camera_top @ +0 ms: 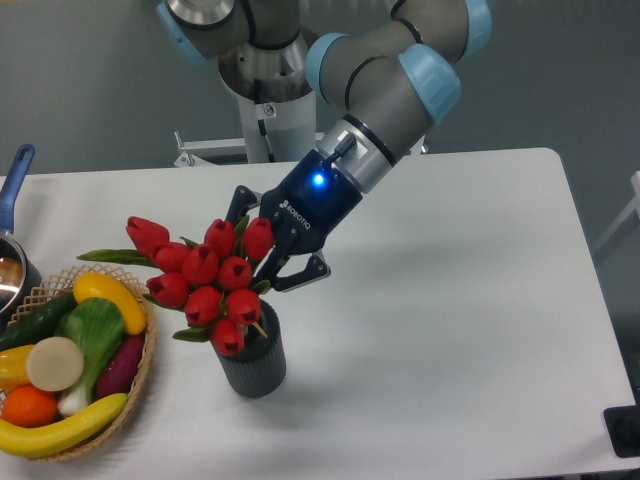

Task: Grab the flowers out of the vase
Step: 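Lift the gripped tulips straight up out of the gray vase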

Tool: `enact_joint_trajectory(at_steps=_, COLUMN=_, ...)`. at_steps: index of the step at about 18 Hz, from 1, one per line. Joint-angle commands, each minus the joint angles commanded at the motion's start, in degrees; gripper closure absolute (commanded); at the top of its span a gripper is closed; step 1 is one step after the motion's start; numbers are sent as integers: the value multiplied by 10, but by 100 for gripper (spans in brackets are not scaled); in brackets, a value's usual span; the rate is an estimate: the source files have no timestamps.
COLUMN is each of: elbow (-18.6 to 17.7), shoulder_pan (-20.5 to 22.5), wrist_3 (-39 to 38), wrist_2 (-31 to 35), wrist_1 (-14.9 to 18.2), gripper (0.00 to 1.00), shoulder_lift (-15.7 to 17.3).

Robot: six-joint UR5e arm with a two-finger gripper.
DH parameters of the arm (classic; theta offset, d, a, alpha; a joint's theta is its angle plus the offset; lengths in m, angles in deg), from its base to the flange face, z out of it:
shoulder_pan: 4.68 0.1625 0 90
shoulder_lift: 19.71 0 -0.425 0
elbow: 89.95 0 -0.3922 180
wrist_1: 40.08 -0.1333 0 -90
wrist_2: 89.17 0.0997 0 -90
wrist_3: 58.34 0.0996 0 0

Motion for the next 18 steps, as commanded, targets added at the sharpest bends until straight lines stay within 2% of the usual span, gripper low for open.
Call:
enact_joint_trajectory(at_steps=13, elbow=18, shoulder_pan=15, wrist_3=-97, wrist_2=0, wrist_1=0, gripper=62, shoulder_lift=54)
enact_joint_trajectory(at_steps=18, elbow=19, shoulder_pan=51, wrist_3=-93, wrist_2=-2, wrist_1=0, gripper=62, shoulder_lift=53)
